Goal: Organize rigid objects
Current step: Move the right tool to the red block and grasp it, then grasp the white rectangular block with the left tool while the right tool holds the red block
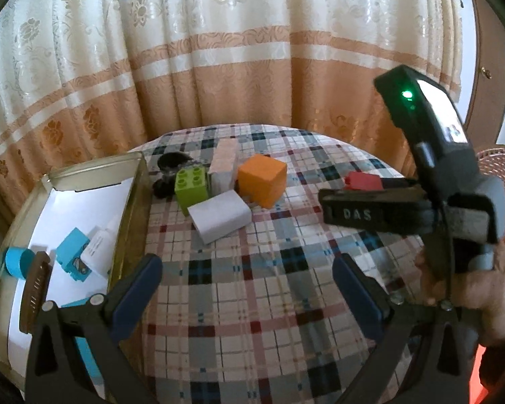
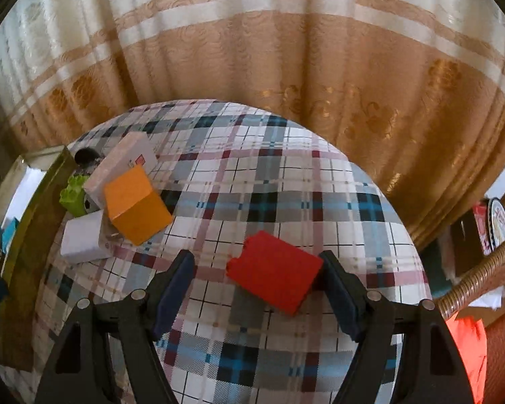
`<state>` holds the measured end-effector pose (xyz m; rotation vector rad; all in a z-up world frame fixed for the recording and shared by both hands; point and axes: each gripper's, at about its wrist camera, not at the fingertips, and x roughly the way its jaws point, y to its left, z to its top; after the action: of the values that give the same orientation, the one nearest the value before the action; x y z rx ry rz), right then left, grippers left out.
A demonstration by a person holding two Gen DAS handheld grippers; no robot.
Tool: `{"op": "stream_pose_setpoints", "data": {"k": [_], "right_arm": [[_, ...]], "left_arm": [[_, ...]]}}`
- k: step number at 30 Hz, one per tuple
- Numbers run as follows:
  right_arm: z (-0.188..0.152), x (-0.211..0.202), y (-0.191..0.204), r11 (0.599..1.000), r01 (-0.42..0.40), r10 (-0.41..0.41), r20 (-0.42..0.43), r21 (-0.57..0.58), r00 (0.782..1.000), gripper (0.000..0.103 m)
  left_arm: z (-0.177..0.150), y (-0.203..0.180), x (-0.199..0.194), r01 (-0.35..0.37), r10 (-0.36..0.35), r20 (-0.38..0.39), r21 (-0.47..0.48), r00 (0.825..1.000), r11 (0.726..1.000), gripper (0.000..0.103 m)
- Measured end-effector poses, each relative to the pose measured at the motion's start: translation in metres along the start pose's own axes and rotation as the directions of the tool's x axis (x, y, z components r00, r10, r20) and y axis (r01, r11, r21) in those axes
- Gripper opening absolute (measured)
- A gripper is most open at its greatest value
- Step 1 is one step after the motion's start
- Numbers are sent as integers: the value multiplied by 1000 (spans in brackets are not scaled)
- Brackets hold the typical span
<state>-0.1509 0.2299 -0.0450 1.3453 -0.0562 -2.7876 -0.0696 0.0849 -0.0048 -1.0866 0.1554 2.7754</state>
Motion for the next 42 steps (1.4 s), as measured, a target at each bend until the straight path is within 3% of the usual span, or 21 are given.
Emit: {"op": "stream_pose_setpoints", "data": {"k": [2,3,10,14,18,27,29,35,42], "right_arm": [[0,2,-1,1000,-5,5,-10,3,1000,56],[0,3,-3,1000,-14,14,-16,12,1000,54],[-5,-2,-12,996,-64,64,0,61,998,54],[-13,-8,-18,990,-93,91,18,109,996,54],[-17,-13,-17,991,-77,73,39,114,997,54],[-17,-11,-18,989,-76,73,26,123,997,54],[-17,-11,-19,989,-78,76,26,123,997,54],[-16,-10,-19,990,-71,69,23,118,997,54],[-17,-10,-13,993,-50,49,18,104,999,54]], "left_arm": [[2,1,5,5,-5,-6,-12,1000,1000,103],[4,1,8,7,-8,-14,-18,1000,1000,103],[16,12,28,26,-34,-61,-125,998,992,102],[27,18,44,-49,34,-91,-163,995,985,102],[39,22,67,-79,49,-140,-218,989,973,101],[42,27,104,-113,56,-236,-233,970,966,80],[41,22,105,-136,92,-223,-191,971,972,80],[37,22,101,-120,86,-178,-187,980,975,73],[31,24,93,-66,28,-193,-195,981,979,73]]}}
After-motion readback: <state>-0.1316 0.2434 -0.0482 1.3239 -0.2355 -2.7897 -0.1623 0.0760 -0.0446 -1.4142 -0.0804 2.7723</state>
